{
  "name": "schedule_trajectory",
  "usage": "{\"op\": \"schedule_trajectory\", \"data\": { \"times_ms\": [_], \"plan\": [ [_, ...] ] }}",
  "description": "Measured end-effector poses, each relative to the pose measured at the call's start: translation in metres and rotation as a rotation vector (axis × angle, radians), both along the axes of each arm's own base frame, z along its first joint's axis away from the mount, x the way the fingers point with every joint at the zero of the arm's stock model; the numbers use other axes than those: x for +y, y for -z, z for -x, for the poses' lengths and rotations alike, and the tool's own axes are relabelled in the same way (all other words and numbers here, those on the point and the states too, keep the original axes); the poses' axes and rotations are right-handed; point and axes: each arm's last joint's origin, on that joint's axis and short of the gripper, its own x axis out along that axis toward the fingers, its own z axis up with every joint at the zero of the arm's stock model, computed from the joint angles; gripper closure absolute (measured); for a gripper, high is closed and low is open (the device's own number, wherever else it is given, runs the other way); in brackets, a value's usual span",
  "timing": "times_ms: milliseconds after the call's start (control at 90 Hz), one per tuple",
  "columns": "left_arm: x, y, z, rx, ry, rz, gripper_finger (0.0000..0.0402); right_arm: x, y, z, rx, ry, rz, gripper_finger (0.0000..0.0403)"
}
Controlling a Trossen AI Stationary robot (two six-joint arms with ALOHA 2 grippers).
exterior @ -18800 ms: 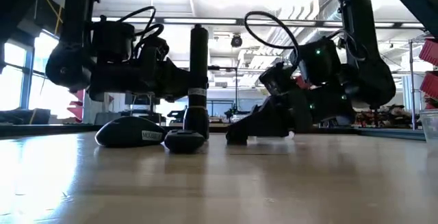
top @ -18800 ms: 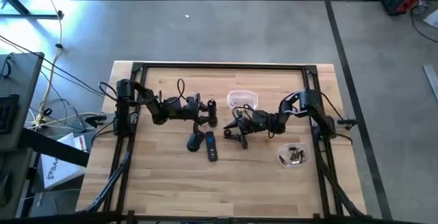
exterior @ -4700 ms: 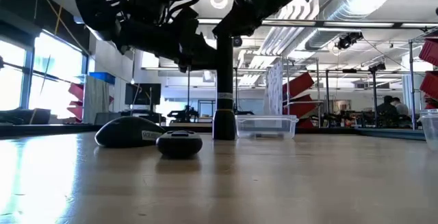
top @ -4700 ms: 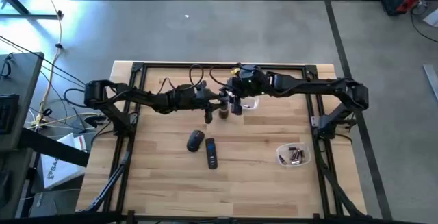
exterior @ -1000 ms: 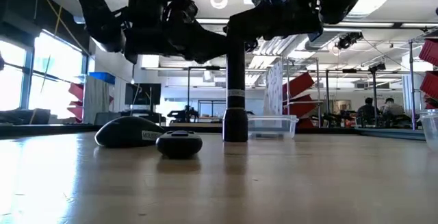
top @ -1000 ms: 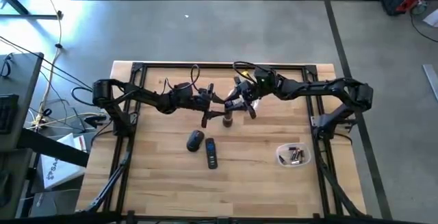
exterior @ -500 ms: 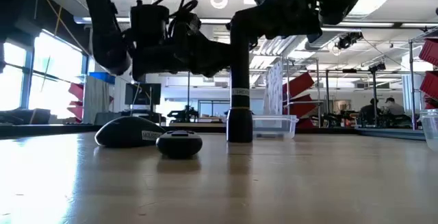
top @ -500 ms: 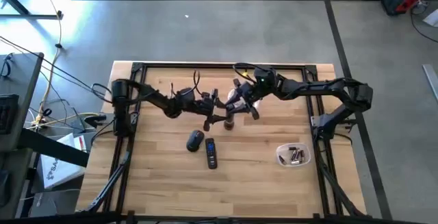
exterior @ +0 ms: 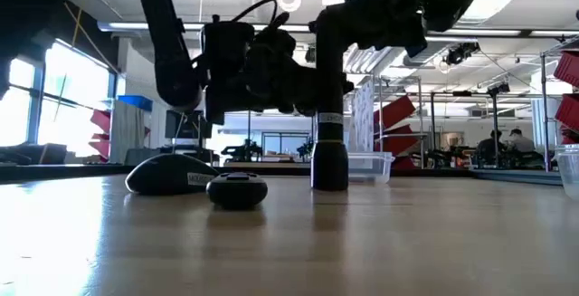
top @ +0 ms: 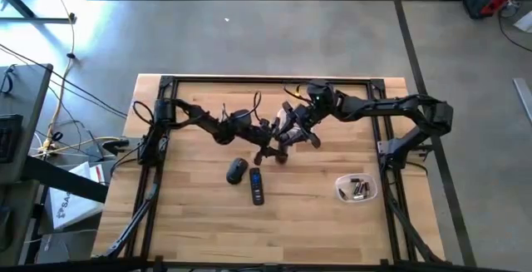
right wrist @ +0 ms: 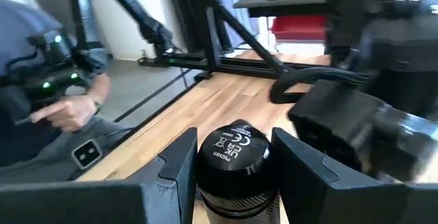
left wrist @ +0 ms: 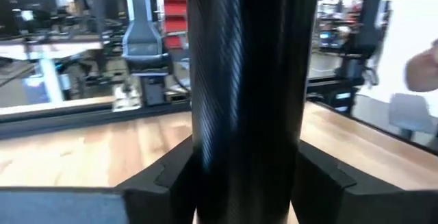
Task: Insert battery
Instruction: Close the flashlight battery compartment
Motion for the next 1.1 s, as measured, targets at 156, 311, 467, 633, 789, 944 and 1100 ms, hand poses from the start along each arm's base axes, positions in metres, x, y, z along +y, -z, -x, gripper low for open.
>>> {"op": "schedule_trajectory", "data": {
  "times_ms": [156,311,467,633,789,944,1100],
  "plan": [
    [0.0,-0.001,-0.001,0.002,0.03,-0.004,0.0268,0.001,0.001,0.001,-0.036,-0.044,0.04,0.0273],
    [-0.003,-0.001,-0.002,-0.004,0.042,-0.02,0.026,0.006,0.001,0.0,-0.064,-0.074,0.078,0.0273],
    [-0.009,-0.001,-0.003,-0.017,0.055,-0.046,0.026,0.008,0.001,0.001,-0.074,-0.132,0.057,0.0273],
    [-0.012,-0.001,-0.003,-0.022,0.054,-0.059,0.0266,0.008,0.002,0.001,-0.064,-0.136,0.06,0.0273],
    [-0.012,-0.001,-0.003,-0.04,0.018,-0.085,0.0249,0.008,0.003,0.001,-0.059,-0.133,0.057,0.0273],
    [-0.01,-0.004,-0.003,-0.073,-0.003,-0.104,0.0213,0.006,0.002,0.001,-0.05,-0.109,0.052,0.0273],
    [-0.008,-0.005,-0.002,-0.071,-0.011,-0.094,0.019,0.004,0.002,0.002,-0.058,-0.098,0.051,0.0273]
  ]
}}
